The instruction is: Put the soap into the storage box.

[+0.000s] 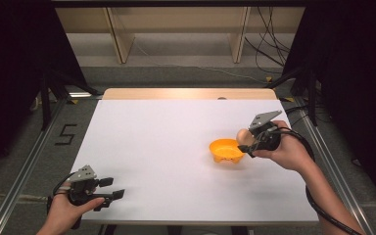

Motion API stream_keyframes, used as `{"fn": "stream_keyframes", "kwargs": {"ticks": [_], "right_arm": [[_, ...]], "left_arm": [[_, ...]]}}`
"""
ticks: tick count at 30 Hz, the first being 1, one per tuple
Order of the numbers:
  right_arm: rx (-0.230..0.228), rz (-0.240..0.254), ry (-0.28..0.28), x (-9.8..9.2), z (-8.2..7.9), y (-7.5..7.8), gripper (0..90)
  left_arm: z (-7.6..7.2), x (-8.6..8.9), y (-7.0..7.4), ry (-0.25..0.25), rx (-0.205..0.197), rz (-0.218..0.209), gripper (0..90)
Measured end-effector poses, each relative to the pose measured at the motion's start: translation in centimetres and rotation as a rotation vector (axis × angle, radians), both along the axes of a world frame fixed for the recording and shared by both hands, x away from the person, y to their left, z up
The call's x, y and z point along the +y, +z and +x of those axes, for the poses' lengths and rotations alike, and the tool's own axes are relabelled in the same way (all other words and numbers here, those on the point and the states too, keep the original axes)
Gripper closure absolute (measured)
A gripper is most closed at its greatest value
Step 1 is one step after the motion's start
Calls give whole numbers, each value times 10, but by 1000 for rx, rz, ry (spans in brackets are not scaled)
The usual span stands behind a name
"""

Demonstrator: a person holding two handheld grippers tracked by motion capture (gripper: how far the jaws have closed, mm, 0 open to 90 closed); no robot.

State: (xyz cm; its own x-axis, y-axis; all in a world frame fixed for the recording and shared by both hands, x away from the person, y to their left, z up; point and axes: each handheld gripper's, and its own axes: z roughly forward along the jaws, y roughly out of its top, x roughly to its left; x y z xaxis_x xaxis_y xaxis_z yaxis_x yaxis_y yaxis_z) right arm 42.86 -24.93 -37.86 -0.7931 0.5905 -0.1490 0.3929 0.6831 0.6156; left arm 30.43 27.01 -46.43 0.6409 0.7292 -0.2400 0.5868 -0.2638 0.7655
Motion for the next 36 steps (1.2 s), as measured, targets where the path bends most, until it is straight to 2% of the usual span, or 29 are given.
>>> {"fn": "stream_keyframes", "kwargs": {"ticks": [4, 7, 8, 10, 11, 22, 29, 30, 31, 32, 33, 36], "right_arm": [[4, -2, 8, 1, 1, 0, 334], [28, 0, -20, 4, 0, 0, 334], [23, -13, 12, 3, 3, 0, 334], [27, -6, -3, 4, 2, -1, 334], [9, -14, 18, 3, 4, -1, 334], [15, -29, 12, 8, 8, 0, 334], [6, -36, 54, 9, 12, -2, 334], [4, -37, 47, 9, 12, -2, 334], [36, -35, 35, 10, 10, -1, 334], [24, -51, 35, 9, 11, 0, 334], [10, -45, 31, 10, 12, -2, 333], [30, -43, 36, 10, 12, -1, 334]], "left_arm": [[1, 0, -1, -9, 1, -10, 301], [1, 0, -1, -9, 1, -10, 301], [0, 0, -1, -5, 0, -7, 301], [0, 0, 0, -3, -2, -9, 301], [0, 0, 0, -3, -3, -9, 301], [0, 0, 0, -4, -2, -10, 301], [0, 0, 0, -4, -1, -10, 301], [0, 0, 0, -5, -1, -10, 301], [0, 0, 0, -5, -2, -10, 301], [0, 0, 0, -4, -2, -10, 301], [0, 0, 0, -4, -2, -10, 302], [0, 0, 0, -4, -2, -10, 301]]}}
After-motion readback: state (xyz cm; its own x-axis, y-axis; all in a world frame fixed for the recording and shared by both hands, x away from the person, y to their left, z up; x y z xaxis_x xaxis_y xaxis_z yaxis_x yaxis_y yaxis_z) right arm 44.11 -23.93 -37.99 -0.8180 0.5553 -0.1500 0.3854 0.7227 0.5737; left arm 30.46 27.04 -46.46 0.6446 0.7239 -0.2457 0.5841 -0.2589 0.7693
